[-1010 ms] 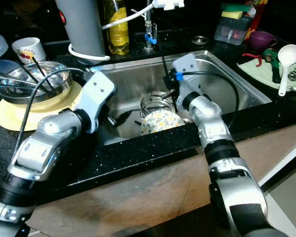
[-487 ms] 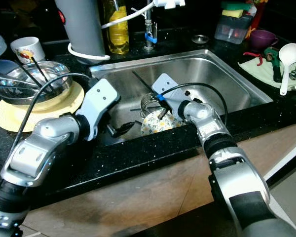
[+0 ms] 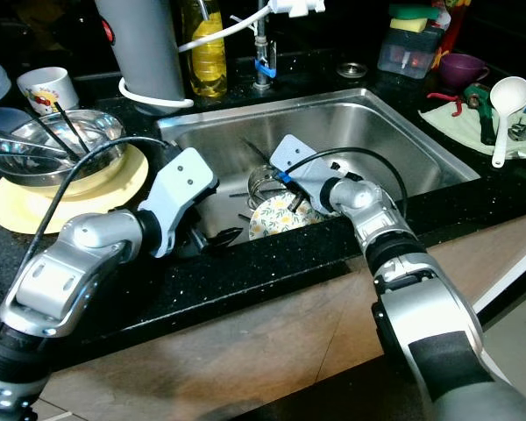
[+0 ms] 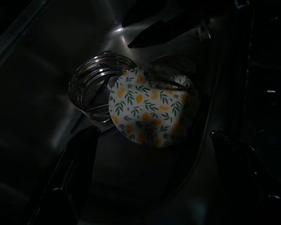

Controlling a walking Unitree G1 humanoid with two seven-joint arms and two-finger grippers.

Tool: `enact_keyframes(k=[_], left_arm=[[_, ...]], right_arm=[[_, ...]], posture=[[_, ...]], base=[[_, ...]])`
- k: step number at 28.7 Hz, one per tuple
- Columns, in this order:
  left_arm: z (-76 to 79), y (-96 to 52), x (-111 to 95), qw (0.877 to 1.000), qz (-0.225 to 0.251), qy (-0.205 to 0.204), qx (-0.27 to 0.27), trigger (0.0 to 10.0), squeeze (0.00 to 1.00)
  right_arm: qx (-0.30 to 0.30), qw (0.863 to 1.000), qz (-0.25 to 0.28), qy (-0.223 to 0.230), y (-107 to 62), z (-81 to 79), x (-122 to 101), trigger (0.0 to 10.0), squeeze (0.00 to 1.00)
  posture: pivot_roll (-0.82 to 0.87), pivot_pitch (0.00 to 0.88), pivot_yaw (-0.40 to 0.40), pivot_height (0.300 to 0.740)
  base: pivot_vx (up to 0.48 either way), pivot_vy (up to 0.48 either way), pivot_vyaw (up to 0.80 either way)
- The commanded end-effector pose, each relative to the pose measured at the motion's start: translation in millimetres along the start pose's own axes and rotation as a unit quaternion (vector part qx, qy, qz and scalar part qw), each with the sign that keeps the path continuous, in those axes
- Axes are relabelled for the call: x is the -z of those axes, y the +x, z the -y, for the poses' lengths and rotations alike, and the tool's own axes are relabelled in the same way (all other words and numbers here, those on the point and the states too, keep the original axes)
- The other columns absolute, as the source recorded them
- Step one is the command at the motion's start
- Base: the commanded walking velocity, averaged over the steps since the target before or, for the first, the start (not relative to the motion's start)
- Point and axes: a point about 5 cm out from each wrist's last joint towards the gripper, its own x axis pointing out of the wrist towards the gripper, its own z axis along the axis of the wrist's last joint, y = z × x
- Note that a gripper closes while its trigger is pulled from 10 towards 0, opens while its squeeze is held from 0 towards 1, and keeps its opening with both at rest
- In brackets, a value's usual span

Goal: Kitchen organization

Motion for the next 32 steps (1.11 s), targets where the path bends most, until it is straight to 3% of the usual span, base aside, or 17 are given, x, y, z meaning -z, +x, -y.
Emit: enact_keyframes(k=[1,7,9,11,12,14,15,17,18,20,21,26,32], left_arm=[[3.2,-1.1,2,1.0,-0.01,0.007,0.009,10.0,0.0],[1.1,-0.6,3,1.0,-0.01,-0.005,-0.01,10.0,0.0],[-3.2,0.1,2,0.999,-0.002,-0.024,-0.037,10.0,0.0],[-11.7,0.4,0,0.993,0.023,-0.066,-0.093,10.0,0.0],[-11.7,0.4,0,0.993,0.023,-0.066,-0.093,10.0,0.0],[-13.0,-2.2,-2,0.986,0.05,-0.098,-0.122,10.0,0.0],[-11.8,-4.0,-1,0.984,0.057,-0.105,-0.129,10.0,0.0],[-9.9,-6.0,0,0.982,0.06,-0.112,-0.139,10.0,0.0],[-9.9,-6.0,0,0.982,0.06,-0.112,-0.139,10.0,0.0],[-6.8,-6.4,4,0.979,0.058,-0.126,-0.151,10.0,0.0],[-6.8,-6.4,4,0.979,0.058,-0.126,-0.151,10.0,0.0],[-10.1,-5.0,11,0.961,0.057,-0.161,-0.219,10.0,0.0],[-11.5,-4.9,13,0.956,0.054,-0.164,-0.237,10.0,0.0]], right_arm=[[0.009,1.0,0.0,-0.008,-0.9,4.6,-2,10.0,0.0],[0.073,0.997,0.035,0.019,-6.9,21.1,-8,10.0,0.0],[0.113,0.99,0.073,0.051,-11.9,31.4,-14,10.0,0.0],[0.176,0.96,0.149,0.16,-19.7,43.8,-21,10.0,0.0],[0.176,0.96,0.149,0.16,-19.7,43.8,-21,10.0,0.0],[0.213,0.91,0.224,0.276,-27.6,43.3,-23,10.0,0.0],[0.221,0.891,0.246,0.312,-31.7,37.8,-24,10.0,0.0],[0.236,0.866,0.264,0.353,-38.5,27.5,-23,10.0,0.0],[0.236,0.866,0.264,0.353,-38.5,27.5,-23,10.0,0.0],[0.255,0.848,0.269,0.379,-47.7,10.1,-21,10.0,0.0],[0.255,0.848,0.269,0.379,-47.7,10.1,-21,10.0,0.0],[0.252,0.833,0.27,0.411,-63.1,-22.5,-23,10.0,0.0],[0.233,0.834,0.26,0.427,-72.8,-38.8,-27,10.0,0.0]], posture=[[-0.07,0.17,-0.007,0.74],[-0.07,0.167,-0.012,0.74],[-0.07,0.168,-0.014,0.74],[-0.08,0.167,-0.018,0.74],[-0.08,0.167,-0.018,0.74],[-0.09,0.164,-0.015,0.74],[-0.09,0.163,-0.014,0.74],[-0.09,0.16,-0.013,0.74],[-0.09,0.16,-0.013,0.74],[-0.1,0.152,-0.01,0.74],[-0.1,0.152,-0.01,0.74],[-0.1,0.135,-0.007,0.74],[-0.11,0.119,-0.005,0.74]], base=[[0.0,0.0,0.0],[0.0,0.0,0.0],[0.0,0.0,0.0],[0.0,0.0,0.0],[0.0,0.0,0.0],[0.0,0.0,0.0],[0.0,0.0,0.0],[0.0,0.0,0.0],[0.0,0.0,0.0],[0.0,0.0,0.0],[0.0,0.0,0.0],[0.0,0.0,0.0],[0.0,0.0,0.0]])
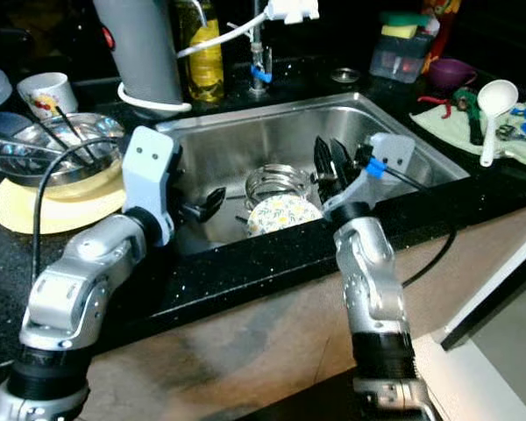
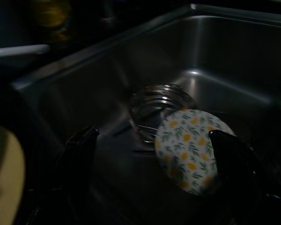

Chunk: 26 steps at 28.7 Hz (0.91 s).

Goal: Kitchen organization

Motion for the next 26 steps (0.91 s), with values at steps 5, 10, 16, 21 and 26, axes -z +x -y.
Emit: enact_keyframes(k=[5,10,16,21,26], left_arm=[[3.4,-1.5,8,1.0,-0.009,-0.003,-0.005,10.0,0.0],[10.3,-5.7,14,1.0,-0.019,-0.006,-0.002,10.0,0.0],[11.0,-11.6,15,1.0,-0.019,-0.002,-0.009,10.0,0.0],[11.4,-13.4,16,1.0,-0.02,0.0,-0.009,10.0,0.0],[13.3,-15.6,17,1.0,-0.022,0.001,-0.008,10.0,0.0]], right_arm=[[-0.008,1.0,-0.021,0.011,-11.0,-9.0,5,10.0,0.0],[-0.002,0.999,-0.041,0.017,-22.4,-15.0,8,10.0,0.0],[-0.002,0.997,-0.068,0.021,-33.4,-18.6,13,10.0,0.0],[-0.003,0.997,-0.075,0.025,-36.1,-19.1,15,10.0,0.0],[0.001,0.996,-0.084,0.027,-40.0,-20.4,16,10.0,0.0]], posture=[[-0.11,0.112,-0.004,0.74],[-0.11,0.108,-0.007,0.74],[-0.09,0.096,-0.015,0.74],[-0.09,0.095,-0.016,0.74],[-0.09,0.094,-0.017,0.74]], base=[[0.0,0.0,0.0],[0.0,0.0,0.0],[0.0,0.0,0.0],[0.0,0.0,0.0],[0.0,0.0,0.0]])
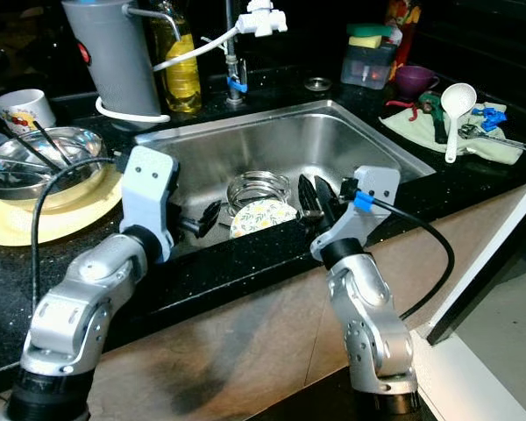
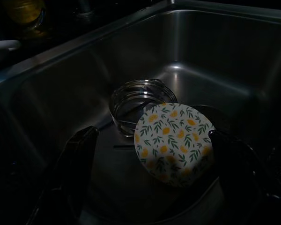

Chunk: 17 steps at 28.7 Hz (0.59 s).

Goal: Kitchen organization

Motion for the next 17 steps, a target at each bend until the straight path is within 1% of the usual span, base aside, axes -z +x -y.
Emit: enact_keyframes(k=[1,17], left_arm=[[1.7,-2.7,1.0,1.0,-0.004,0.004,0.0,10.0,0.0],[3.9,-2.9,0.8,1.0,-0.009,0.003,0.004,10.0,0.0]], right_arm=[[0.0,1.0,-0.005,0.008,-3.5,-1.6,0.4,10.0,0.0],[0.002,1.0,-0.019,0.013,-6.0,-2.2,3.1,10.0,0.0]], posture=[[-0.09,0.099,-0.018,0.74],[-0.09,0.113,-0.022,0.74]], base=[[0.0,0.0,0.0],[0.0,0.0,0.0]])
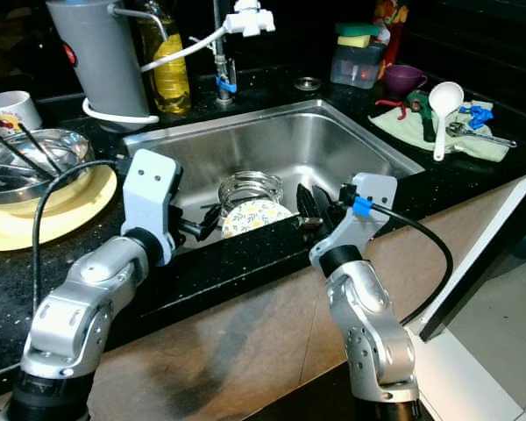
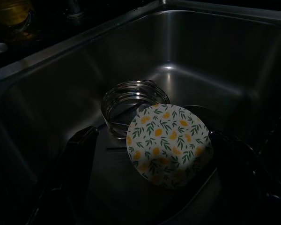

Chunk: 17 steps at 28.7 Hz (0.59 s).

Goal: Kitchen organization

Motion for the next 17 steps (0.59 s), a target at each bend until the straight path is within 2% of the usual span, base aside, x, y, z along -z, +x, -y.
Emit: enact_keyframes(k=[1,12,17], left_arm=[[2.6,-2.4,1.1,1.0,-0.005,0.003,0.004,10.0,0.0],[3.7,-3.6,1.7,1.0,-0.007,0.002,0.008,10.0,0.0],[4.4,-4.1,2.1,1.0,-0.008,0.002,0.01,10.0,0.0]], right_arm=[[0.0,1.0,0.0,0.002,-3.2,-1.0,-1.1,10.0,0.0],[-0.001,1.0,-0.005,0.002,-4.8,-0.9,-0.1,10.0,0.0],[0.0,1.0,-0.007,0.003,-5.1,-0.4,-0.4,10.0,0.0]], posture=[[-0.09,0.114,-0.023,0.74],[-0.1,0.118,-0.026,0.74],[-0.1,0.121,-0.028,0.74]], base=[[0.0,0.0,0.0],[0.0,0.0,0.0],[-0.271,0.0,0.0]])
